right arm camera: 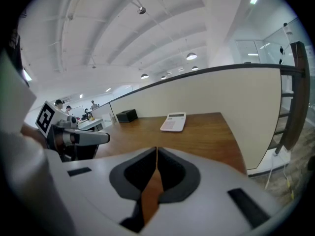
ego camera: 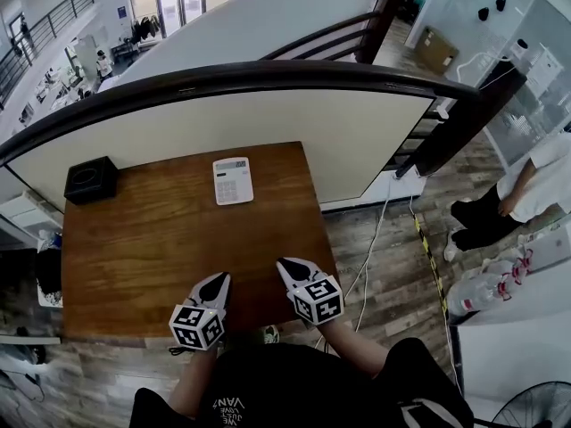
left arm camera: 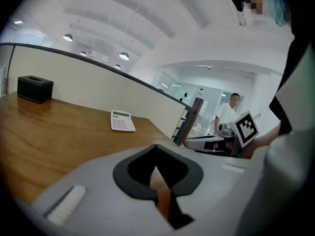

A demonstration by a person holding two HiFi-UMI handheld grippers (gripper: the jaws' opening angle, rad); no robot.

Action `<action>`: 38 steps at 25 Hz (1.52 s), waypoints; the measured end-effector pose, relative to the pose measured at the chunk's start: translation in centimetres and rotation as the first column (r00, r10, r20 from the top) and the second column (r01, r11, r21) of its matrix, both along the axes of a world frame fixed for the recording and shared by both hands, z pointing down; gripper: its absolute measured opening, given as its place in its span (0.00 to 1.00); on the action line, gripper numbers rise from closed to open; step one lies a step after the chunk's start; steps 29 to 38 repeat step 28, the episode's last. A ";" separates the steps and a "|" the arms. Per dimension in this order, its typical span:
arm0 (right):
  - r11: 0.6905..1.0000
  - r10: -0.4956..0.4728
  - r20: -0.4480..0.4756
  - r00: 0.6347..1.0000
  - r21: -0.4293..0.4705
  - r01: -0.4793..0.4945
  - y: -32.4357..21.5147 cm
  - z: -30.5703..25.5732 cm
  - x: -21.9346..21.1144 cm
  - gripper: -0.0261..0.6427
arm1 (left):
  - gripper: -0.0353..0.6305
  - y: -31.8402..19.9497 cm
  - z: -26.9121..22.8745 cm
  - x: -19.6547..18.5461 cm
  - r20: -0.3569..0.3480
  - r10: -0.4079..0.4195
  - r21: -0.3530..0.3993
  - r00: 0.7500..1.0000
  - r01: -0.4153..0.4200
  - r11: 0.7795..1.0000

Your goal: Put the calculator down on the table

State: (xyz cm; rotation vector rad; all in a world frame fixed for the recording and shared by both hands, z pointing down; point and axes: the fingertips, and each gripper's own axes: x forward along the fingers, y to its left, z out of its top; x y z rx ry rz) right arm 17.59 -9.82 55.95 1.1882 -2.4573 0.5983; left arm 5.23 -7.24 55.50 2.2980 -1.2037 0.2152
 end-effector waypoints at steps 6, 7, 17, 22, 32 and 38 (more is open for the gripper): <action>1.000 0.014 -0.001 1.000 -0.008 -0.014 1.2 0.6 0.1 0.06 | 0.07 1.6 0.2 1.1 -0.008 0.043 -0.001 0.999 -0.043 0.999; 1.000 0.015 -0.002 1.000 -0.007 -0.015 1.3 0.6 0.1 0.06 | 0.07 1.7 0.1 1.1 -0.006 0.046 -0.001 0.999 -0.046 0.999; 1.000 0.024 -0.008 1.000 0.000 -0.024 1.5 0.5 -0.1 0.06 | 0.07 2.7 0.3 -0.1 0.000 0.029 -0.008 1.000 -0.029 1.000; 1.000 0.019 -0.013 1.000 0.006 -0.018 1.1 0.2 -0.4 0.06 | 0.07 2.5 0.1 -0.5 -0.006 0.018 -0.007 1.000 -0.018 1.000; 1.000 0.014 -0.018 1.000 0.005 -0.014 0.8 0.1 -0.6 0.06 | 0.07 2.3 0.3 -0.9 -0.005 0.011 -0.022 1.000 -0.012 1.000; 1.000 0.014 -0.018 1.000 0.005 -0.014 0.8 0.1 -0.6 0.06 | 0.07 2.3 0.3 -0.9 -0.005 0.011 -0.022 1.000 -0.012 1.000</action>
